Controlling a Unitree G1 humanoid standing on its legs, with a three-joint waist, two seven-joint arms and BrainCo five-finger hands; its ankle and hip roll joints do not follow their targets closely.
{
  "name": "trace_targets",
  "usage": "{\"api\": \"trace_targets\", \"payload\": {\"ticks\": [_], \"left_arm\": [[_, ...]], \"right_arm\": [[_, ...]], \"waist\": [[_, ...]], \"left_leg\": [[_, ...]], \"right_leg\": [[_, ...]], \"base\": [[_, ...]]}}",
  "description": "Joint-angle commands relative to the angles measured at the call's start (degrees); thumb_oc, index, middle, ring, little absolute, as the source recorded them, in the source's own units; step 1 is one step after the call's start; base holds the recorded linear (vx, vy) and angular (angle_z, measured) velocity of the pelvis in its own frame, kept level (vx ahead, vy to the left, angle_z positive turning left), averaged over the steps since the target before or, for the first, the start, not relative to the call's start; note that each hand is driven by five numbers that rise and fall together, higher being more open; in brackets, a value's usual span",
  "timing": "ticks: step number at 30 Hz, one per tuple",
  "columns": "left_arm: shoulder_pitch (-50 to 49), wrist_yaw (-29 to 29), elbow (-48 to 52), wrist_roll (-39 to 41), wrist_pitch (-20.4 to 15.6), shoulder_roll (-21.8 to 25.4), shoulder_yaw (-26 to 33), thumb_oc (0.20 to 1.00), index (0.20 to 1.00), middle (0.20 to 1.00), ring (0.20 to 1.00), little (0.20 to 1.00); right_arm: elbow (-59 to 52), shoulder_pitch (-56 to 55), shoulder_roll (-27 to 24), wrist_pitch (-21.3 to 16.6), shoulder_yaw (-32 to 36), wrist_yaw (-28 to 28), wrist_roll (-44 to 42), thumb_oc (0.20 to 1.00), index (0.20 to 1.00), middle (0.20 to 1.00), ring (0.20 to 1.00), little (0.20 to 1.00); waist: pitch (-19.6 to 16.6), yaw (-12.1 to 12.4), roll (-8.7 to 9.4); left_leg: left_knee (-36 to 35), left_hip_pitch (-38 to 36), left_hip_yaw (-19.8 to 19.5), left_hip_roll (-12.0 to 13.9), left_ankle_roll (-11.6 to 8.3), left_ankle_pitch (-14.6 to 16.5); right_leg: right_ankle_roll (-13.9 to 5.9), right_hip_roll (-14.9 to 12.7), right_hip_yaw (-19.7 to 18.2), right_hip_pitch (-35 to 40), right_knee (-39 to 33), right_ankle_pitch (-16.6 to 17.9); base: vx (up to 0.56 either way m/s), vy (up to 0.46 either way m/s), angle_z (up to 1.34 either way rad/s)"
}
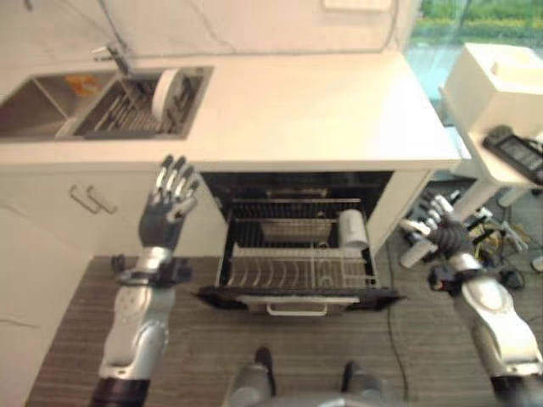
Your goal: Place the dishes in the dishwasher.
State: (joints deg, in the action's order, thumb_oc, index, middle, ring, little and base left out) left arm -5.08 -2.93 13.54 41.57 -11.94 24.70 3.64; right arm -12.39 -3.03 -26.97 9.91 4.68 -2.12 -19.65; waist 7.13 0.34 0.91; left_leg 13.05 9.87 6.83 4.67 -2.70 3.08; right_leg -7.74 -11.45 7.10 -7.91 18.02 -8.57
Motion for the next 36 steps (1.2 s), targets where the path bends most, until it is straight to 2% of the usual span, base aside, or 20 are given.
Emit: {"api": "trace_targets", "payload": {"ticks": [1, 3, 8, 17, 21, 23, 24, 27, 28, 29, 30, 31, 32, 33, 34, 35, 36], "left_arm": [[1.3, -1.5, 2.6, -0.4, -1.9, 1.6, 2.1, 1.0, 1.0, 1.0, 1.0, 1.0], [0.6, -2.2, 1.9, -0.2, -2.0, 1.8, 3.0, 1.0, 1.0, 1.0, 1.0, 1.0], [0.5, -3.0, 1.7, -0.2, -0.9, 1.5, 4.5, 1.0, 1.0, 1.0, 1.0, 1.0], [0.0, -5.0, 1.9, 0.5, 1.3, 1.0, 6.1, 1.0, 1.0, 1.0, 1.0, 1.0], [0.2, -6.2, 2.1, 0.0, 2.8, 1.1, 6.2, 1.0, 1.0, 1.0, 1.0, 1.0], [0.2, -7.0, 2.0, 0.0, 3.4, 0.9, 6.1, 1.0, 1.0, 1.0, 1.0, 1.0], [0.1, -8.6, 1.9, 0.8, 4.8, 1.1, 6.3, 1.0, 1.0, 1.0, 1.0, 1.0], [-0.1, -10.0, 1.6, 0.6, 5.7, 1.5, 5.8, 1.0, 1.0, 1.0, 1.0, 1.0], [-0.1, -9.7, 1.3, 0.2, 5.2, 1.7, 5.7, 1.0, 1.0, 1.0, 1.0, 1.0], [-0.1, -8.8, 0.8, 0.2, 4.8, 2.0, 5.6, 1.0, 1.0, 1.0, 1.0, 1.0], [0.1, -8.3, 0.6, 0.7, 4.7, 2.2, 5.7, 1.0, 1.0, 1.0, 1.0, 1.0], [0.4, -8.4, 0.1, 1.2, 4.5, 2.2, 5.5, 1.0, 1.0, 1.0, 1.0, 1.0], [0.6, -8.4, -0.2, 1.1, 4.4, 1.9, 5.3, 1.0, 1.0, 1.0, 1.0, 1.0], [0.8, -7.7, -0.7, 0.5, 4.0, 1.4, 4.8, 1.0, 1.0, 1.0, 1.0, 1.0], [0.9, -7.2, -1.0, 0.1, 3.7, 1.2, 4.5, 1.0, 1.0, 1.0, 1.0, 1.0], [0.9, -7.5, -0.9, -0.2, 4.2, 1.3, 5.1, 1.0, 1.0, 1.0, 1.0, 1.0], [0.9, -7.7, -0.9, -0.4, 4.3, 1.3, 5.4, 1.0, 1.0, 1.0, 1.0, 1.0]], "right_arm": [[-5.0, 2.3, -0.4, -8.8, 1.2, 2.3, -0.6, 1.0, 1.0, 1.0, 1.0, 1.0], [-5.7, 1.5, -0.2, -10.0, 2.1, 3.5, -1.9, 1.0, 1.0, 1.0, 1.0, 1.0], [-6.1, 1.8, 0.0, -9.9, 2.2, 5.6, -1.9, 1.0, 1.0, 1.0, 1.0, 1.0], [-6.4, 2.1, -0.5, -9.3, 3.3, 5.8, -2.7, 1.0, 1.0, 1.0, 1.0, 1.0], [-6.6, 2.3, -1.0, -9.0, 3.9, 5.0, -2.7, 1.0, 1.0, 1.0, 1.0, 1.0], [-6.7, 2.1, -0.8, -9.1, 4.3, 4.9, -2.7, 1.0, 1.0, 1.0, 1.0, 1.0], [-7.4, 1.3, -0.5, -9.1, 4.7, 4.6, -2.6, 1.0, 1.0, 1.0, 1.0, 1.0], [-7.8, 0.8, 0.6, -9.6, 4.6, 4.9, -2.3, 1.0, 1.0, 1.0, 1.0, 1.0], [-7.3, 1.4, 0.9, -10.1, 4.0, 5.6, -2.5, 1.0, 1.0, 1.0, 1.0, 1.0], [-6.6, 2.3, 0.8, -10.2, 3.3, 6.4, -2.9, 1.0, 1.0, 1.0, 1.0, 1.0], [-6.3, 2.8, 0.5, -10.2, 3.0, 6.7, -3.2, 1.0, 1.0, 1.0, 1.0, 1.0], [-6.3, 3.5, 0.0, -9.4, 2.7, 6.4, -3.3, 1.0, 1.0, 1.0, 1.0, 1.0], [-6.0, 4.0, 0.0, -9.2, 2.6, 6.3, -3.2, 1.0, 1.0, 1.0, 1.0, 1.0], [-4.8, 5.1, 0.3, -9.5, 2.1, 6.5, -3.0, 1.0, 1.0, 1.0, 1.0, 1.0], [-4.3, 5.6, 0.6, -10.0, 1.6, 6.7, -2.8, 1.0, 1.0, 1.0, 1.0, 1.0], [-4.2, 5.6, 0.4, -10.2, 1.8, 7.2, -2.9, 1.0, 1.0, 1.0, 1.0, 1.0], [-4.4, 5.3, 0.2, -10.3, 2.1, 7.5, -2.6, 1.0, 1.0, 1.0, 1.0, 1.0]], "waist": [[-1.0, -0.8, 0.32], [-1.6, -1.1, 0.21], [-2.7, -1.1, 0.09], [-3.5, -0.3, 0.44], [-3.6, 0.0, 0.67], [-3.6, 0.0, 0.79], [-3.4, -0.3, 1.03], [-2.7, -1.0, 1.12], [-2.1, -0.9, 0.67], [-1.5, -0.9, 0.11], [-1.2, -1.1, 0.01], [-1.2, -1.2, 0.31], [-1.3, -1.0, 0.68], [-1.5, -0.2, 1.37], [-1.6, 0.4, 1.7], [-1.8, 1.4, 1.75], [-1.8, 1.8, 1.79]], "left_leg": [[4.1, -3.0, -0.4, 0.4, 0.05, 5.2], [4.1, -3.5, -0.4, 0.3, 0.16, 5.3], [4.1, -4.5, -0.6, -0.1, 0.54, 5.9], [4.1, -4.6, -0.3, 0.0, 0.56, 6.0], [4.1, -4.5, -0.5, -0.7, 0.95, 6.2], [4.1, -4.5, -1.0, -1.4, 1.32, 6.4], [4.1, -4.5, -2.3, -2.9, 2.03, 6.7], [4.1, -4.5, -4.1, -4.5, 2.99, 6.8], [4.1, -4.4, -4.0, -4.3, 3.16, 6.4], [4.1, -4.2, -4.1, -4.1, 3.4, 5.8], [4.1, -4.2, -4.2, -4.2, 3.52, 5.6], [4.1, -4.0, -4.5, -5.2, 3.74, 5.3], [4.1, -3.8, -4.4, -5.9, 3.83, 5.2], [4.1, -3.4, -3.4, -6.6, 3.88, 5.1], [4.1, -3.2, -2.4, -6.7, 3.93, 5.3], [4.1, -2.4, -1.1, -6.3, 3.54, 4.6], [4.1, -2.3, -0.5, -6.3, 3.31, 4.1]], "right_leg": [[-0.79, 1.3, 1.4, 1.1, -0.8, 4.2], [-0.9, 1.3, 1.3, 1.5, -0.8, 4.2], [-0.73, 1.4, 1.1, 2.4, -0.8, 3.7], [-0.8, 0.8, 2.6, 2.5, -0.8, 3.7], [-1.29, 0.0, 3.2, 2.7, -0.8, 4.1], [-1.63, -0.4, 3.0, 2.6, -0.8, 4.8], [-2.04, -0.9, 1.8, 2.5, -0.8, 7.1], [-2.31, -1.0, 0.2, 2.7, -0.8, 13.0], [-2.12, 0.2, 2.0, 3.7, -0.8, 14.1], [-1.67, 3.2, 2.6, 5.2, -0.8, 13.8], [-1.36, 5.4, 1.6, 5.9, -0.8, 12.7], [-0.69, 9.5, -0.7, 6.9, -0.8, 11.9], [-0.46, 10.8, -1.0, 7.4, -0.8, 11.5], [-0.23, 11.9, -0.4, 8.0, -0.8, 10.3], [-0.16, 11.2, 0.7, 8.0, -0.8, 9.2], [0.97, 11.1, 1.6, 9.4, -0.8, 4.5], [1.39, 11.1, 1.4, 9.8, -0.8, 3.1]], "base": [[0.08, 0.039, 0.0], [0.05, 0.019, 0.0], [0.03, 0.012, -0.01], [0.01, 0.015, 0.0], [0.03, 0.121, 0.01], [0.04, 0.153, 0.0], [0.05, 0.163, 0.01], [0.04, 0.176, 0.08], [-0.02, 0.178, 0.1], [-0.03, 0.146, -0.08], [-0.03, 0.086, -0.54], [-0.01, 0.023, -0.67], [-0.01, -0.014, -0.53], [-0.03, -0.057, -0.17], [-0.02, -0.085, -0.23], [0.01, -0.111, -0.57], [0.05, -0.123, -0.59]]}}
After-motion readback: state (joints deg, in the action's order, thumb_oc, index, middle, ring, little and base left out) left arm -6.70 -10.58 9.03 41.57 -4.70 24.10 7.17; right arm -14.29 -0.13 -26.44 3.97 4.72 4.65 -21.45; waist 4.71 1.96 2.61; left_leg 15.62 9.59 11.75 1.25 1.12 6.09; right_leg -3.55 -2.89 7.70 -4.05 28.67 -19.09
